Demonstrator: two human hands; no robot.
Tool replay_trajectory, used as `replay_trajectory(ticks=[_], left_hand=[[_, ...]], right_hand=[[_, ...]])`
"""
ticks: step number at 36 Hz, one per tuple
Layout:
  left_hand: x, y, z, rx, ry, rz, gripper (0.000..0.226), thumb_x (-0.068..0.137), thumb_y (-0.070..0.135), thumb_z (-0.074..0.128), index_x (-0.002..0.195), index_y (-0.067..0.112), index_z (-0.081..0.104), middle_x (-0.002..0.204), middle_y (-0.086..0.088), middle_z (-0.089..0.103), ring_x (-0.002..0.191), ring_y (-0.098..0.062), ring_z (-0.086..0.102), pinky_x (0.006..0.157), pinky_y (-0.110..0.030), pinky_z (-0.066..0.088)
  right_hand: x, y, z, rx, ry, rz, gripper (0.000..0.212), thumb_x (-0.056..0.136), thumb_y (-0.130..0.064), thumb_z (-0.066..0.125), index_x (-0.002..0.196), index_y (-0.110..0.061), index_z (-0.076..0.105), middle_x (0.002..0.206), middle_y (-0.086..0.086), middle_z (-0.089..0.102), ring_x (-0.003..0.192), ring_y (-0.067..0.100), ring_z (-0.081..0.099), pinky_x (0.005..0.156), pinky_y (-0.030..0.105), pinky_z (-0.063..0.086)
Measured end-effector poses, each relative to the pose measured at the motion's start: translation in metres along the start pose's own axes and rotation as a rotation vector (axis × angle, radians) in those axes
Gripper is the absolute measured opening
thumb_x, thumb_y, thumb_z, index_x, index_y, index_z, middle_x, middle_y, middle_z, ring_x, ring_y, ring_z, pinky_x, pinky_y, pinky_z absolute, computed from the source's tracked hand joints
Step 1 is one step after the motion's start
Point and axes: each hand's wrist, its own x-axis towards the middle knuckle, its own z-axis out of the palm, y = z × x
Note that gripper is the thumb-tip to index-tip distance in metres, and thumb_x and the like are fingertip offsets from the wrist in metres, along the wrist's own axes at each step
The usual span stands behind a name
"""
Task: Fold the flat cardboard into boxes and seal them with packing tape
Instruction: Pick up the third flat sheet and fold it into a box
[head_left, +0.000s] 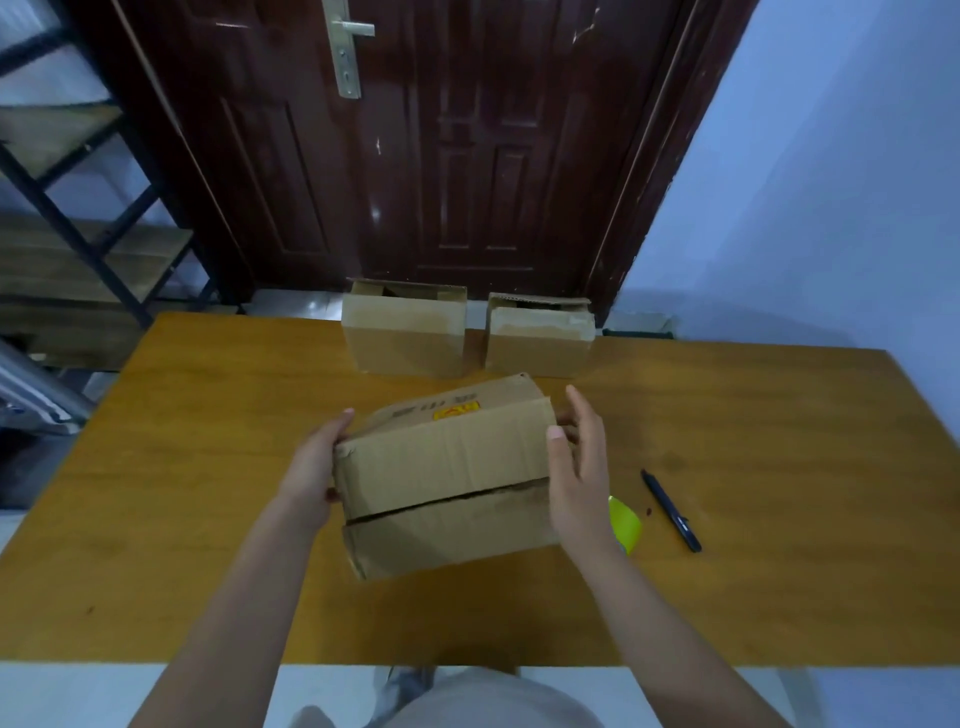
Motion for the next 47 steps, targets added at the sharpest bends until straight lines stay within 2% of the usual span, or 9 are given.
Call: replay_trajectory(ticks=[7,10,14,21,29,37,40,43,47], left_hand=[[-0.002,-0.005,-0.011,0.051,-0.241,0.136,0.043,0.074,0.026,0.065,0.115,0.014,0.065,0.112,-0.01,0.068,0.108,-0.033,0.06,0.084,-0.042,0.046],[-0.007,-0.006,-0.007,-0.044,-0.191,0.225,0.047,0.059,0.014,0.06,0.107,0.015,0.06,0.108,-0.007,0.063,0.101,-0.026,0.059,0.075,-0.034,0.047],[-0.011,-0.01,-0.006,-0.013,-0.158,0.339,0.043,0.055,0.005,0.055,0.096,0.019,0.05,0.105,-0.003,0.055,0.097,-0.023,0.052,0.072,-0.037,0.044],[-0.011,-0.022,0.001,0.183,-0.039,0.445,0.034,0.08,-0.019,0.048,0.089,0.012,0.04,0.1,0.0,0.048,0.102,-0.023,0.045,0.08,-0.043,0.042],[0.014,-0.058,-0.002,0.624,0.029,0.518,0.032,0.08,-0.005,0.067,0.102,0.008,0.047,0.105,-0.004,0.038,0.097,-0.021,0.044,0.091,-0.037,0.048],[0.03,-0.087,-0.02,0.867,-0.028,0.405,0.025,0.085,-0.003,0.061,0.104,0.01,0.05,0.111,-0.008,0.05,0.091,-0.023,0.052,0.079,-0.035,0.047],[0.041,-0.089,-0.03,0.86,0.045,0.346,0.032,0.086,-0.008,0.051,0.114,0.007,0.056,0.108,-0.011,0.062,0.093,-0.029,0.06,0.071,-0.039,0.05],[0.044,-0.074,-0.034,0.719,0.209,0.338,0.02,0.09,-0.002,0.047,0.104,0.006,0.058,0.08,-0.012,0.059,0.058,-0.026,0.05,0.051,-0.03,0.035],[0.033,-0.04,-0.029,0.356,0.134,0.546,0.011,0.097,0.023,0.05,0.1,0.024,0.06,0.103,0.003,0.06,0.098,-0.02,0.058,0.079,-0.033,0.045]], right_hand=[[0.014,-0.004,-0.007,0.145,-0.089,0.269,0.026,0.097,-0.044,0.033,0.103,-0.037,0.058,0.11,-0.006,0.043,0.112,0.014,0.046,0.1,0.045,0.041],[0.015,0.001,-0.009,0.125,-0.159,0.281,0.023,0.097,-0.033,0.041,0.12,-0.035,0.046,0.121,-0.005,0.036,0.115,0.013,0.043,0.099,0.04,0.042],[0.012,0.01,-0.008,0.147,-0.154,0.238,0.025,0.085,-0.023,0.051,0.107,-0.033,0.045,0.123,0.003,0.041,0.111,0.018,0.047,0.09,0.039,0.048],[-0.001,0.034,-0.004,0.262,-0.116,0.294,0.011,0.089,-0.011,0.043,0.086,-0.013,0.034,0.095,0.007,0.037,0.084,0.019,0.039,0.065,0.028,0.033],[-0.01,0.079,0.018,0.147,-0.146,0.338,0.029,0.081,-0.016,0.041,0.109,-0.012,0.043,0.11,0.011,0.051,0.102,0.022,0.052,0.086,0.037,0.046],[-0.011,0.117,0.024,-0.062,-0.278,0.428,0.017,0.09,0.003,0.041,0.092,-0.013,0.044,0.098,0.01,0.048,0.096,0.032,0.049,0.084,0.043,0.043],[-0.004,0.114,0.017,-0.032,-0.215,0.45,0.025,0.092,0.004,0.038,0.094,-0.016,0.052,0.098,0.006,0.056,0.097,0.028,0.051,0.08,0.032,0.038],[0.008,0.103,0.008,0.013,-0.065,0.41,0.023,0.098,-0.009,0.039,0.11,-0.015,0.058,0.11,0.005,0.061,0.108,0.023,0.055,0.092,0.035,0.043],[0.025,0.07,0.0,0.02,-0.063,0.168,0.029,0.1,-0.023,0.04,0.122,-0.023,0.058,0.123,-0.005,0.057,0.119,0.011,0.05,0.103,0.032,0.039]])
